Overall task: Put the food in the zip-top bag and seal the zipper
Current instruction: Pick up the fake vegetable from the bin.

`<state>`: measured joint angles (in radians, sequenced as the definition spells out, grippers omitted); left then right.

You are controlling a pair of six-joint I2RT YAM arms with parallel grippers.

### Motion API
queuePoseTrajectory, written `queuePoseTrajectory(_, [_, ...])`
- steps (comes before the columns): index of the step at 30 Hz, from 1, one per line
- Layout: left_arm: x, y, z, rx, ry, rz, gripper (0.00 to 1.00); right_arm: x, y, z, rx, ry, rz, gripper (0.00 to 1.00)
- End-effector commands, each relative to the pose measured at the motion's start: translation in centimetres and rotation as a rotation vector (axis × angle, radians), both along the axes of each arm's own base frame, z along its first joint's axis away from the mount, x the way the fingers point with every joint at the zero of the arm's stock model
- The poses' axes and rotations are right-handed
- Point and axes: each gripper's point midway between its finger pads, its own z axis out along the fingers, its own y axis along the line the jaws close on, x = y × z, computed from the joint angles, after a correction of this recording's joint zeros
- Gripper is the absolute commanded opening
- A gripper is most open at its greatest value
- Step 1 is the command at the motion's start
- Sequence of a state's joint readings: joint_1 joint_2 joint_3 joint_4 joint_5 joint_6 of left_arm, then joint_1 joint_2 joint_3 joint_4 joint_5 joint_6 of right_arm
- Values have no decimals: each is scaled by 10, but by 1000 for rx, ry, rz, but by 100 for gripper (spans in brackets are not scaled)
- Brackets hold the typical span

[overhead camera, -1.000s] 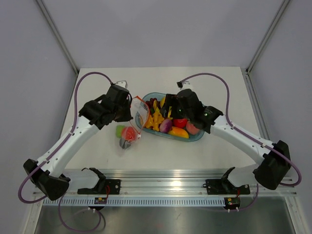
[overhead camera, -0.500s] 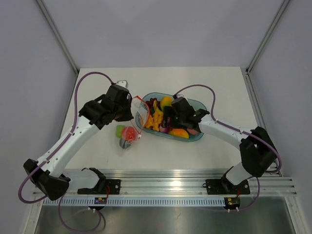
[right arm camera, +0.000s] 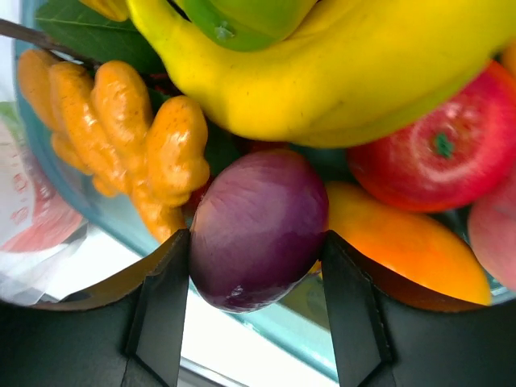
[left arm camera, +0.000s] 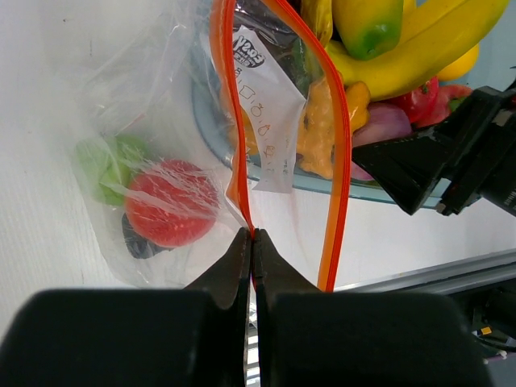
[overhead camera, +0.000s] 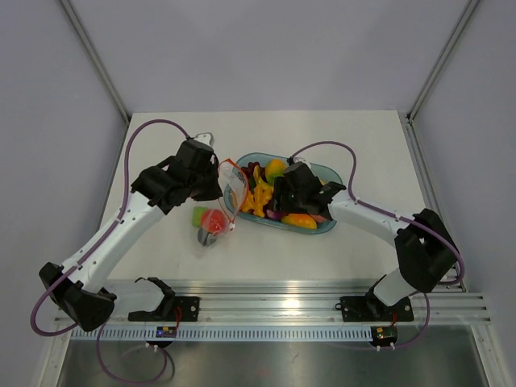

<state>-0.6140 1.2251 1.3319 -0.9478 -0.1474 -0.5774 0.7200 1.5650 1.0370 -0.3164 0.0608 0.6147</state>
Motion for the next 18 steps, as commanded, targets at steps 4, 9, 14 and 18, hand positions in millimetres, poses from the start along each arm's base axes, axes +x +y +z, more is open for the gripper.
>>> queuePoseTrajectory(4, [6,-13,8,-48,-33,-46,0,2,-20,61,42,-144,-74,37])
queuePoseTrajectory(9, [5,-13,9,-48,-32,-52,0,2,-25,98,77,-213,-87,36])
queuePoseTrajectory(14, [4,-12,11,-51,-40,-50,0,1,-11,153,180,-289,-30,36])
queuePoseTrajectory(18, [3,-10,11,-46,-39,-47,0,-1,13,193,251,-353,39,37])
